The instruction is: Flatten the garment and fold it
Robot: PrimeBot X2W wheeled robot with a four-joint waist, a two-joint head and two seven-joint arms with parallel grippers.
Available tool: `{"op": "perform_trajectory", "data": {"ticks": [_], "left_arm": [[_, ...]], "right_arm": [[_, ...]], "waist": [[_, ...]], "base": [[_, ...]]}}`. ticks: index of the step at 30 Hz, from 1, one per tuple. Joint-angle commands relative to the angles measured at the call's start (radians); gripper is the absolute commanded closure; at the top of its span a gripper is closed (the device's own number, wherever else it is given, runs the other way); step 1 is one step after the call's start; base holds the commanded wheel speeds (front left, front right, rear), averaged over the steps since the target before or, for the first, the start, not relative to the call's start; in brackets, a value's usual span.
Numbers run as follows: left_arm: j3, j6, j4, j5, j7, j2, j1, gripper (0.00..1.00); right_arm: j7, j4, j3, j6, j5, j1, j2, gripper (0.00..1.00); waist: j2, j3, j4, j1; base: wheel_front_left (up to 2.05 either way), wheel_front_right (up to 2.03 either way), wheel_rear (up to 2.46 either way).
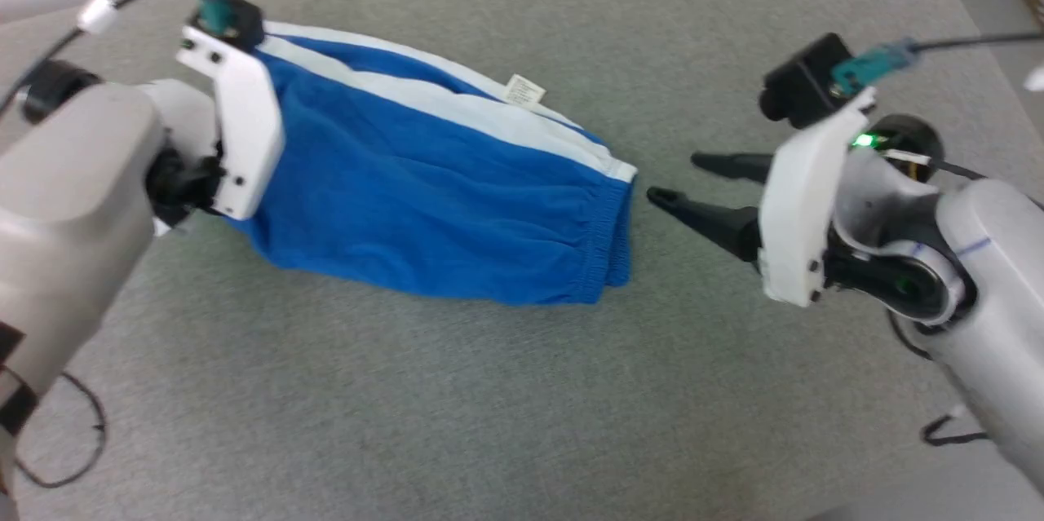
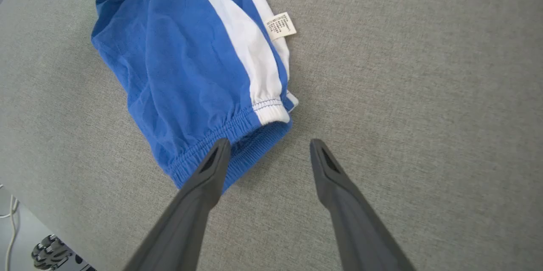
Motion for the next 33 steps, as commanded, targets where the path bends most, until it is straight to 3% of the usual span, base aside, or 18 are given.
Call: {"op": "perform_trajectory", "data": {"ticks": [1,7,14,17,18,19,25,33], "left_arm": [[-0.014,-0.007,-0.01,-0.001,-0.01,-0.016,0.035,1.0],[-0.021,-0.007,-0.027,0.014,-0.038,-0.04,0.004,1.0],[-0.027,-0.007,-0.032,0.028,-0.069,-0.059,-0.029,1.0],[-0.028,-0.007,-0.025,0.023,-0.085,-0.065,-0.029,1.0],[-0.028,-0.007,-0.022,0.019,-0.093,-0.066,-0.027,1.0],[-0.028,-0.007,-0.018,0.015,-0.102,-0.068,-0.024,1.0],[-0.023,-0.007,-0.011,-0.023,-0.178,-0.078,0.022,1.0],[-0.025,-0.007,-0.09,-0.045,-0.306,-0.047,0.134,1.0]], "right_arm": [[0.052,0.029,-0.014,-0.001,0.023,-0.009,0.036,0.0],[0.157,0.152,-0.057,-0.001,-0.015,-0.003,0.138,0.0],[0.13,0.344,-0.063,-0.001,-0.096,0.042,0.251,0.0],[0.115,0.385,-0.026,-0.001,-0.112,0.062,0.27,0.0],[0.101,0.387,-0.016,-0.001,-0.114,0.065,0.269,0.59],[0.084,0.389,-0.013,-0.001,-0.113,0.066,0.268,1.0],[-0.019,0.377,-0.057,-0.001,-0.055,0.069,0.239,1.0],[-0.099,0.21,-0.045,-0.001,0.008,0.153,0.112,1.0]], "waist": [[0.0,-0.016,0.029,-0.0001],[0.0,0.011,0.073,-0.0001],[0.0,0.055,0.116,-0.0001],[0.0,0.058,0.124,-0.0001],[0.0,0.056,0.126,-0.0001],[0.0,0.052,0.127,-0.0001],[0.0,-0.022,0.14,-0.0001],[0.0,-0.17,0.179,-0.0001]], "base": [[0.0,0.0,0.0],[0.0,0.0,0.0],[0.0,0.0,0.0],[0.0,0.0,0.0],[0.0,0.0,0.0],[0.0,0.0,0.0],[0.0,0.0,0.0],[0.0,0.0,0.0]]}}
